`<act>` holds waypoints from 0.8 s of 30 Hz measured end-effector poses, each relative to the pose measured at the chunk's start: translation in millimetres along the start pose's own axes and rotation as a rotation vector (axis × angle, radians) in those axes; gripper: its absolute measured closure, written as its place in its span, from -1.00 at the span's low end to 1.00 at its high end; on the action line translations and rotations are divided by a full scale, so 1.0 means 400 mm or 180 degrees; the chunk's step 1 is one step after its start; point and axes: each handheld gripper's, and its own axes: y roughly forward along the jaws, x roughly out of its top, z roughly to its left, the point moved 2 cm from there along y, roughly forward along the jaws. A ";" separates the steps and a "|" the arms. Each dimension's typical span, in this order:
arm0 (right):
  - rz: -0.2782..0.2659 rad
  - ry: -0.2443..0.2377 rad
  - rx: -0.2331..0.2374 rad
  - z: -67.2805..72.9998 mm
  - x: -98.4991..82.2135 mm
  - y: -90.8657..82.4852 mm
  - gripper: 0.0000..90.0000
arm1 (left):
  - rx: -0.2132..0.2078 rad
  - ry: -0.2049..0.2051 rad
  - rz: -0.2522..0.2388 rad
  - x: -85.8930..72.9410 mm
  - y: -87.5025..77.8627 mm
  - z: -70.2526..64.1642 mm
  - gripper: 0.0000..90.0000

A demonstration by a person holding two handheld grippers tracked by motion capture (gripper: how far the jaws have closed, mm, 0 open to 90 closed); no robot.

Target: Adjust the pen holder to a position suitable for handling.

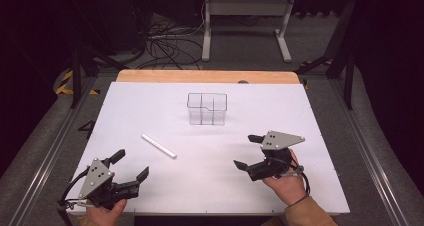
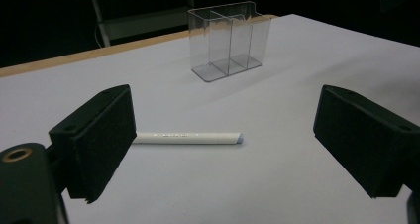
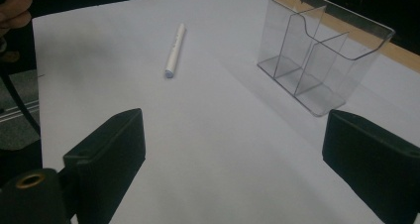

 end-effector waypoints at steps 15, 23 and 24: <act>0.0230 0.0001 0.0143 0.010 0.066 0.084 -0.69 | 0.0018 -0.0054 0.0001 -0.004 0.001 0.010 -0.77; 0.0242 -0.0078 0.0192 0.019 0.102 0.119 -0.67 | 0.0023 -0.0070 0.0011 -0.006 -0.004 0.014 -0.77; 0.0267 -0.0087 0.0205 0.019 0.106 0.130 -0.67 | 0.0028 -0.0074 -0.0002 -0.006 -0.003 0.015 -0.77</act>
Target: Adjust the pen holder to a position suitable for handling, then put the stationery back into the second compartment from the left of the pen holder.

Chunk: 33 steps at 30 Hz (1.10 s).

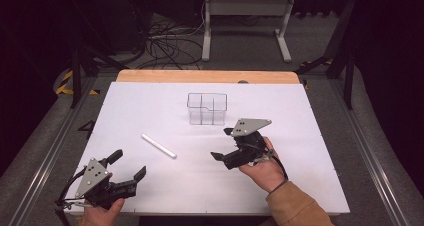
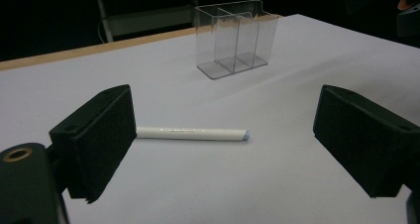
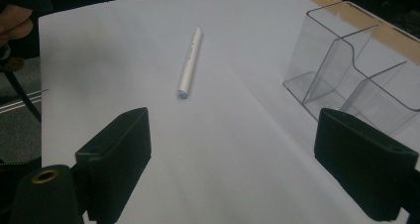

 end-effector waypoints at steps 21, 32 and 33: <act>0.0086 -0.0075 0.0169 0.001 0.062 0.080 -0.72 | -0.0004 -0.0010 0.0011 -0.003 0.001 0.004 -0.77; 0.0147 -0.0031 0.0231 0.003 0.102 0.140 -0.71 | 0.0009 -0.0053 0.0018 -0.006 -0.003 0.009 -0.77; 0.0147 -0.0031 0.0231 0.003 0.102 0.140 -0.71 | 0.0014 -0.0059 0.0025 -0.007 -0.004 0.009 -0.77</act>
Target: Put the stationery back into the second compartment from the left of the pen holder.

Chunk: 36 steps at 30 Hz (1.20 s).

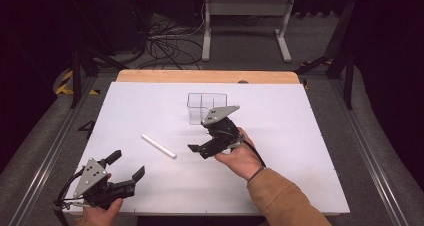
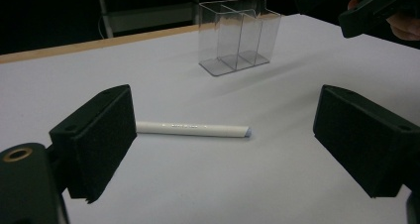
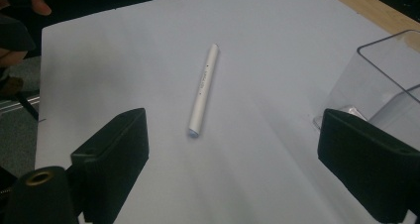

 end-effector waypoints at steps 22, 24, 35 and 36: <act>0.0113 0.0080 0.0172 -0.004 0.058 0.118 -0.57 | 0.0044 -0.0098 0.0007 -0.012 -0.021 0.010 -0.77; 0.0124 0.0069 0.0184 -0.005 0.060 0.124 -0.56 | 0.0063 -0.0100 0.0030 -0.015 -0.026 0.010 -0.77; 0.0290 0.0091 0.0273 -0.003 0.074 0.207 -0.30 | 0.0172 -0.0141 0.0021 -0.027 -0.054 0.015 -0.77; 0.0323 0.0077 0.0276 -0.003 0.077 0.222 -0.27 | 0.0181 -0.0142 0.0018 -0.028 -0.057 0.015 -0.77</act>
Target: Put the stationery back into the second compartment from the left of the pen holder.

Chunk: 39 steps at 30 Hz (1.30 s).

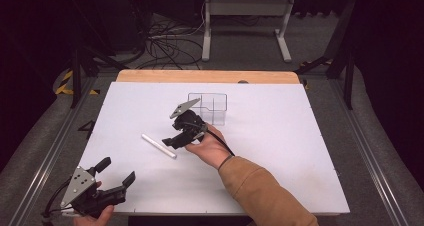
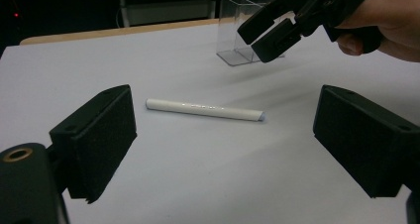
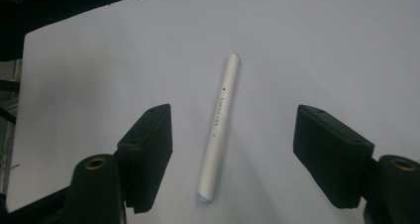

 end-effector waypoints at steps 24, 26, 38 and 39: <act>0.0278 0.0038 -0.0081 0.007 0.019 0.150 0.02 | 0.0072 0.0002 0.0034 -0.008 -0.013 0.007 -0.77; 0.0296 0.0012 -0.0100 0.009 0.018 0.161 0.06 | 0.0073 0.0002 0.0037 -0.008 -0.013 0.007 -0.77; 0.0368 -0.0017 -0.0182 0.010 0.015 0.206 0.26 | 0.0062 0.0007 0.0036 -0.008 -0.009 0.006 -0.77; 0.0371 -0.0023 -0.0204 0.013 0.017 0.210 0.28 | 0.0059 0.0010 0.0046 -0.008 -0.009 0.006 -0.77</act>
